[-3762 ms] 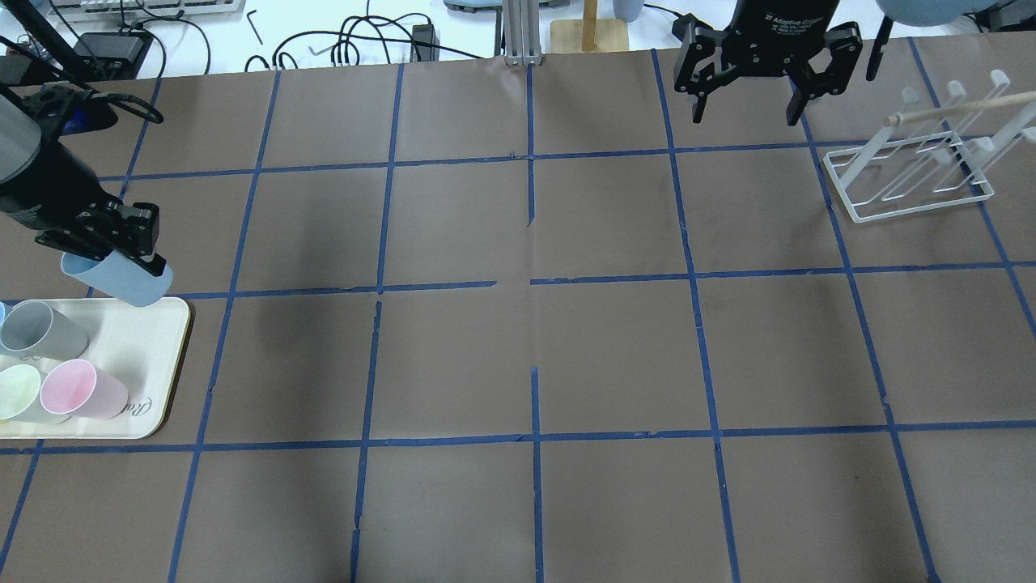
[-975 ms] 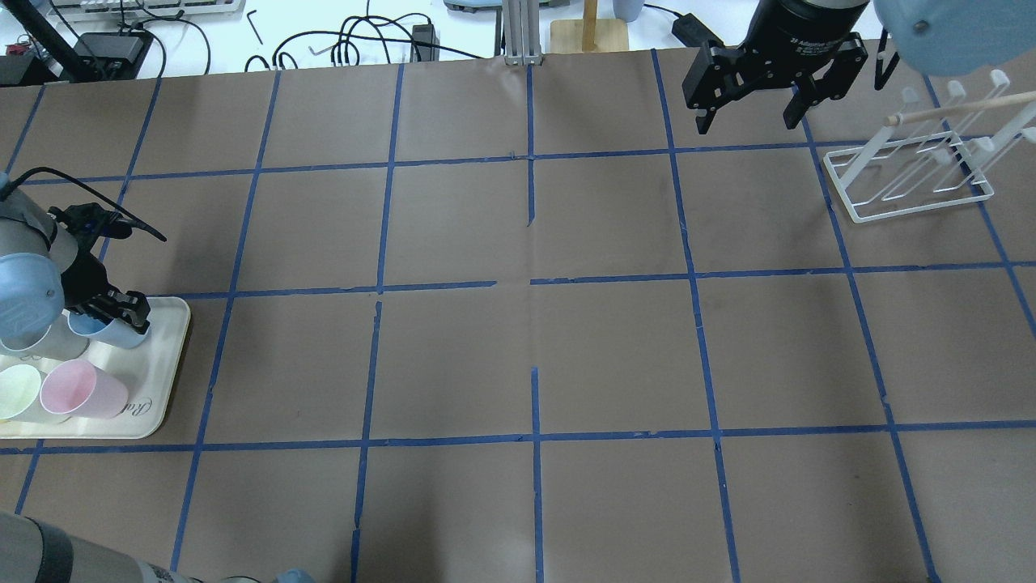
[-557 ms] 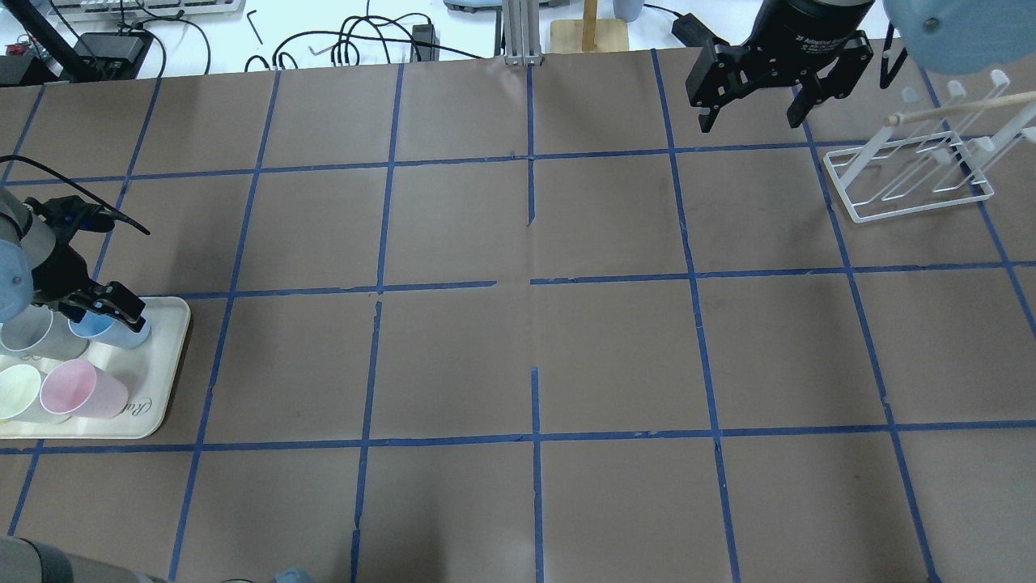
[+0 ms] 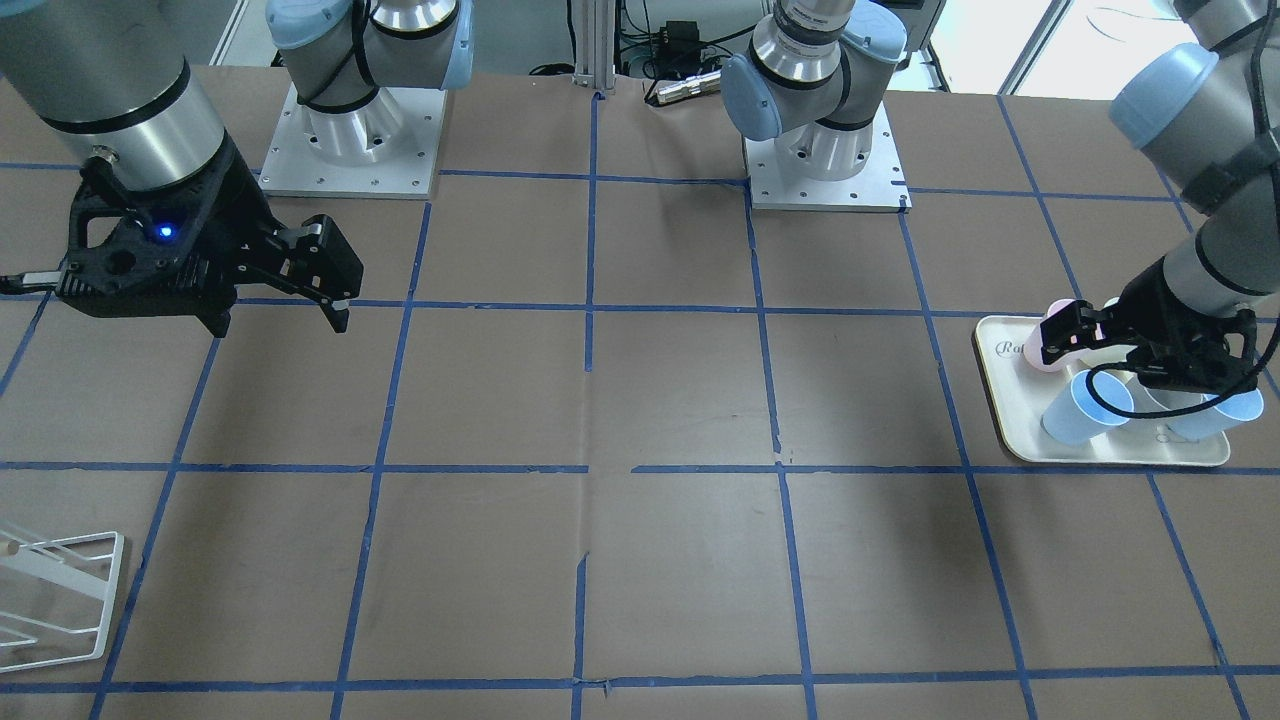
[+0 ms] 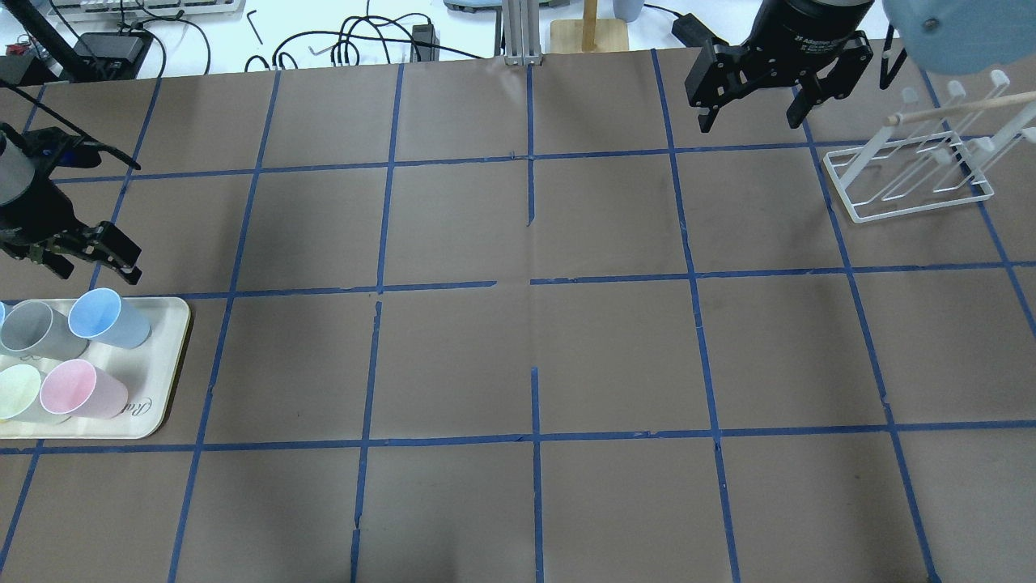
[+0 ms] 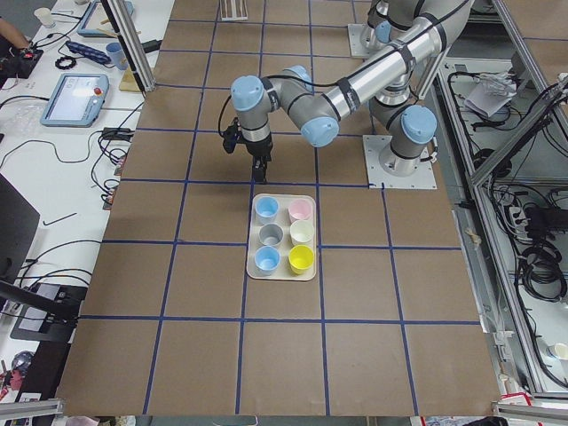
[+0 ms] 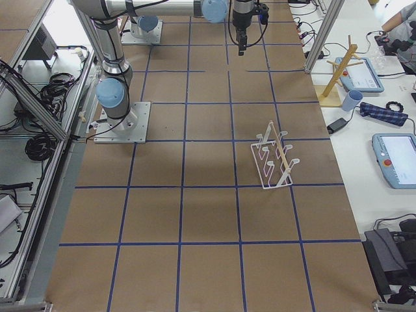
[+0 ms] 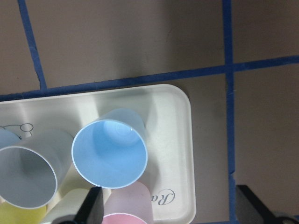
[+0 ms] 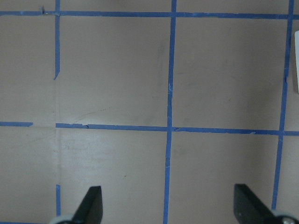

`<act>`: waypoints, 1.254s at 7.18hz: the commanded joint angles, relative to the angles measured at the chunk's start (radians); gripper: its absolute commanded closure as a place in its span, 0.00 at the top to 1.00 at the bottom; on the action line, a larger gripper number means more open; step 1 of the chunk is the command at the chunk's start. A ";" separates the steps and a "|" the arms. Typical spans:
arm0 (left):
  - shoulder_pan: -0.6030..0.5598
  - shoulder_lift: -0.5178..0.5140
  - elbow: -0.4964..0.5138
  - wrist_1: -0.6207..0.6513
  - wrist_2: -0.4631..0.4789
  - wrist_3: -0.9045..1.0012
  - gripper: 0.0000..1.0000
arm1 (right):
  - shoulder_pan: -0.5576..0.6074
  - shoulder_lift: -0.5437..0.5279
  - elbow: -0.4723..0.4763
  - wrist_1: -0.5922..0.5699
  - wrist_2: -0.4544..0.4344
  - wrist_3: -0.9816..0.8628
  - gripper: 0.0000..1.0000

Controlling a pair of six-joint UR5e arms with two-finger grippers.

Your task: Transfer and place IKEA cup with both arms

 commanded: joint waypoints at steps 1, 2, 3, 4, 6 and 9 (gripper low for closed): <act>-0.150 0.095 0.044 -0.090 -0.060 -0.140 1.00 | 0.000 0.000 0.000 0.000 0.000 0.002 1.00; -0.226 0.130 0.052 -0.136 -0.061 -0.178 1.00 | 0.000 0.000 0.000 0.000 -0.001 0.002 1.00; -0.286 0.171 0.054 -0.182 -0.061 -0.278 1.00 | 0.001 0.000 0.000 0.000 -0.001 0.002 1.00; -0.344 0.207 0.052 -0.239 -0.066 -0.322 1.00 | 0.001 0.000 0.000 0.000 -0.003 0.003 1.00; -0.424 0.251 0.047 -0.282 -0.057 -0.387 1.00 | 0.001 -0.009 0.000 0.005 -0.004 0.005 1.00; -0.429 0.270 0.044 -0.325 -0.061 -0.387 1.00 | 0.001 -0.009 0.000 0.005 -0.004 0.005 1.00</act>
